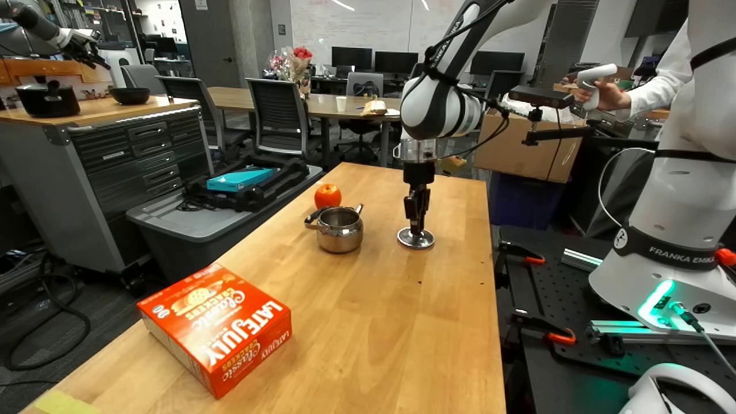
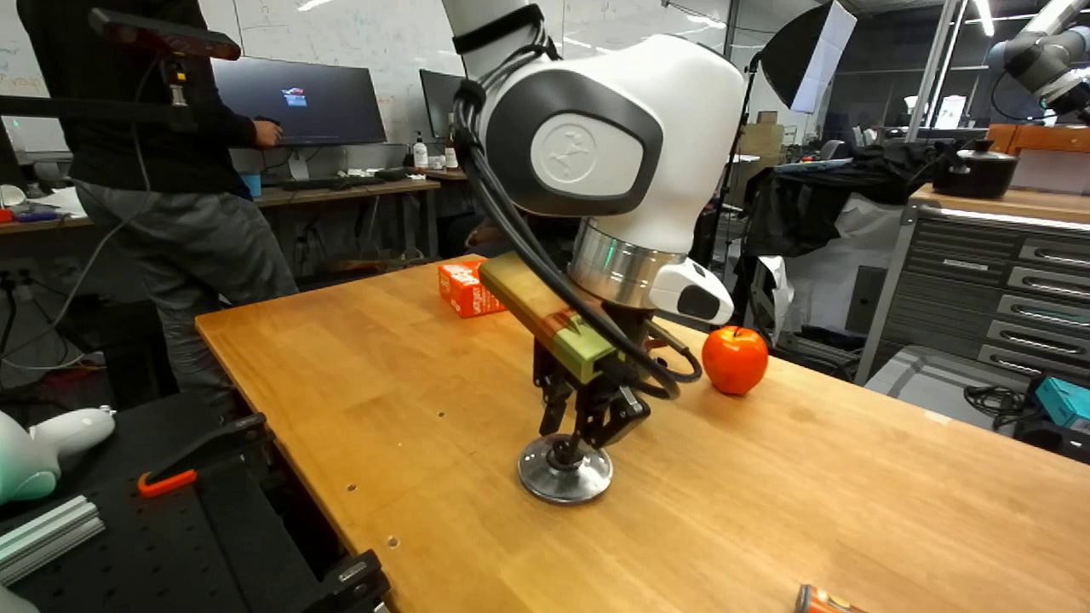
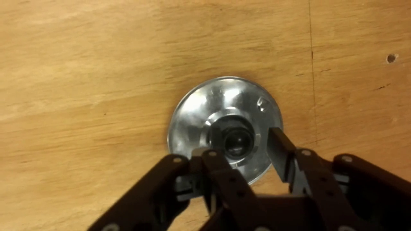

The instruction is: Place the lid on the teapot

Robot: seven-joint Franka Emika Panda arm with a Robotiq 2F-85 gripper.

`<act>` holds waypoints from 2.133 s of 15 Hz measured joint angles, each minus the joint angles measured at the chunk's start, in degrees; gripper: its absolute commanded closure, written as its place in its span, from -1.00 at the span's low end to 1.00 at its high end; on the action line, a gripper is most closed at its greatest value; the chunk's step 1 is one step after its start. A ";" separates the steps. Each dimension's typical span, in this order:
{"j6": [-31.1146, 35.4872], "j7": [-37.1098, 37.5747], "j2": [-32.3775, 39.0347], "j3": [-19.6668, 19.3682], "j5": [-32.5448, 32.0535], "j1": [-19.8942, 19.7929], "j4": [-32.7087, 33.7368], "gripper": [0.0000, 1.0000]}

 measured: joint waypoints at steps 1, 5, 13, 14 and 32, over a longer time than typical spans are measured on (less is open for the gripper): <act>0.02 0.00 0.03 0.00 -0.13 -0.01 -0.02 0.94; 0.03 0.00 -0.01 -0.02 -0.29 -0.03 0.01 0.86; -0.07 0.26 -0.43 -0.35 -1.79 -0.21 -0.03 0.86; -0.11 0.58 -0.73 -0.41 -2.52 -0.21 -0.13 0.86; -19.56 2.54 -25.38 -1.58 -9.45 0.97 -5.10 0.86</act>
